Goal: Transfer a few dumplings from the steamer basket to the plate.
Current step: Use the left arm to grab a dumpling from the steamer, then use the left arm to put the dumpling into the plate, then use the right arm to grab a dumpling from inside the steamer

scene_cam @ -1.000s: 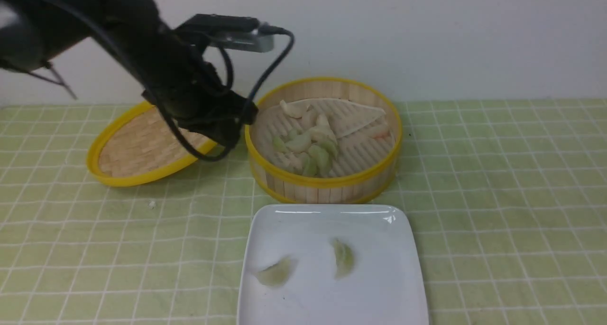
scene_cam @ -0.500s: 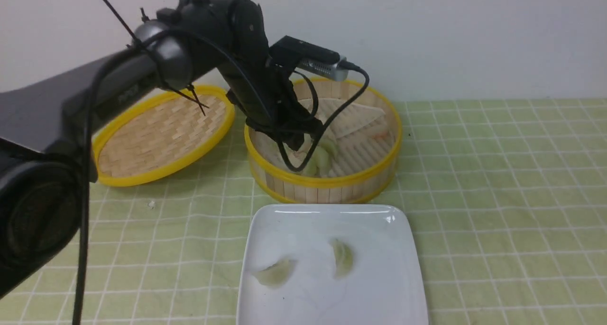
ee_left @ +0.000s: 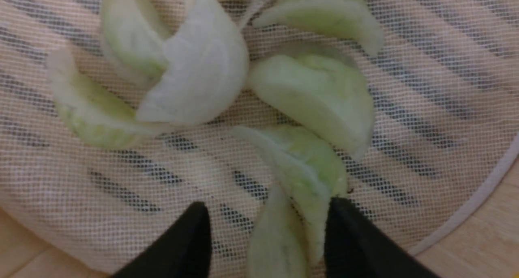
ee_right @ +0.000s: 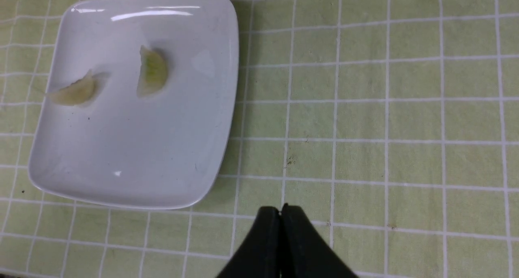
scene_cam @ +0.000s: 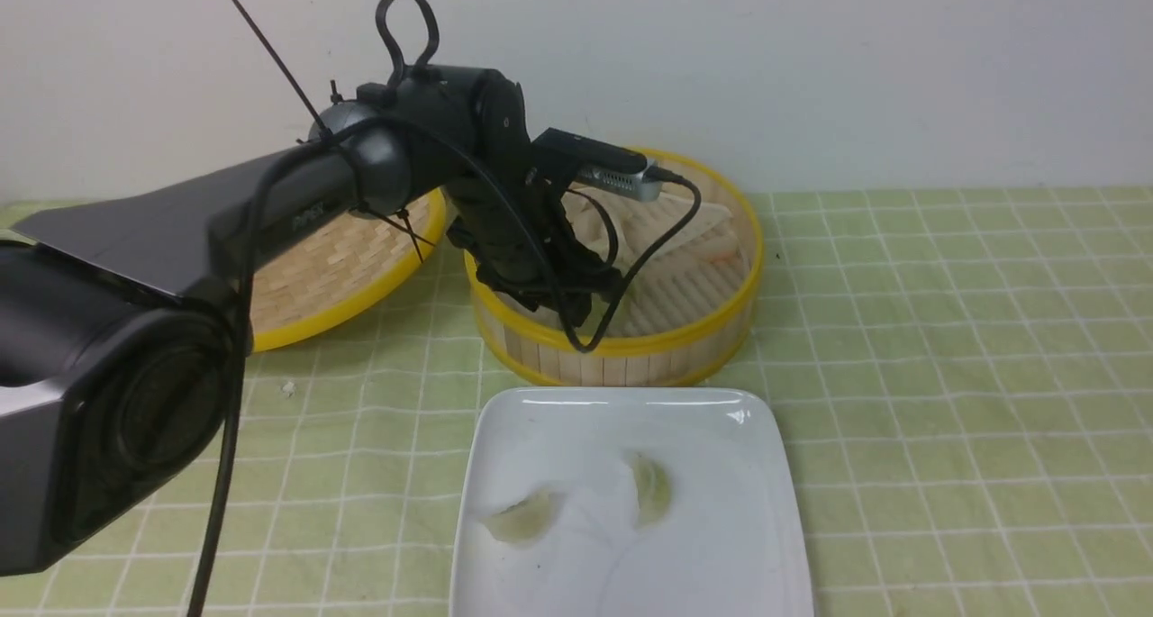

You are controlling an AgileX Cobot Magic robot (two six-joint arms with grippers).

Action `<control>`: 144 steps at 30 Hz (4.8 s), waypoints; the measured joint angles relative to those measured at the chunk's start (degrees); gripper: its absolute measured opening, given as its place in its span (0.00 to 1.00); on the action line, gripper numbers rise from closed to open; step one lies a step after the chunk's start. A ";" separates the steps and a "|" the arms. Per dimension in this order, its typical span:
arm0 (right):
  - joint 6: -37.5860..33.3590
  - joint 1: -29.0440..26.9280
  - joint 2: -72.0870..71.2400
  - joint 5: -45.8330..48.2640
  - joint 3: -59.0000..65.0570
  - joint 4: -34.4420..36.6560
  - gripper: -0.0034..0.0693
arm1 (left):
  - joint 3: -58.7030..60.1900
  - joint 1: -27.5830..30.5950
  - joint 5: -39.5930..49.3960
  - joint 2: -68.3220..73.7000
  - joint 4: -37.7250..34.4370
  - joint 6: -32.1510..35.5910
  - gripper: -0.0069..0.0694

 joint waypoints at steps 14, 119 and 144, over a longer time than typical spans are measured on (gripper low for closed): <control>0.00 0.00 0.00 0.23 0.00 0.86 0.03 | -5.14 -0.22 7.91 0.13 1.42 0.00 0.08; -12.84 2.14 24.07 -4.96 -17.45 12.11 0.03 | 32.59 -10.91 2.38 -42.37 -4.81 -3.12 0.11; -13.35 20.97 85.45 -14.28 -66.05 0.56 0.47 | 51.87 -10.81 6.91 -88.92 -0.15 -17.23 0.08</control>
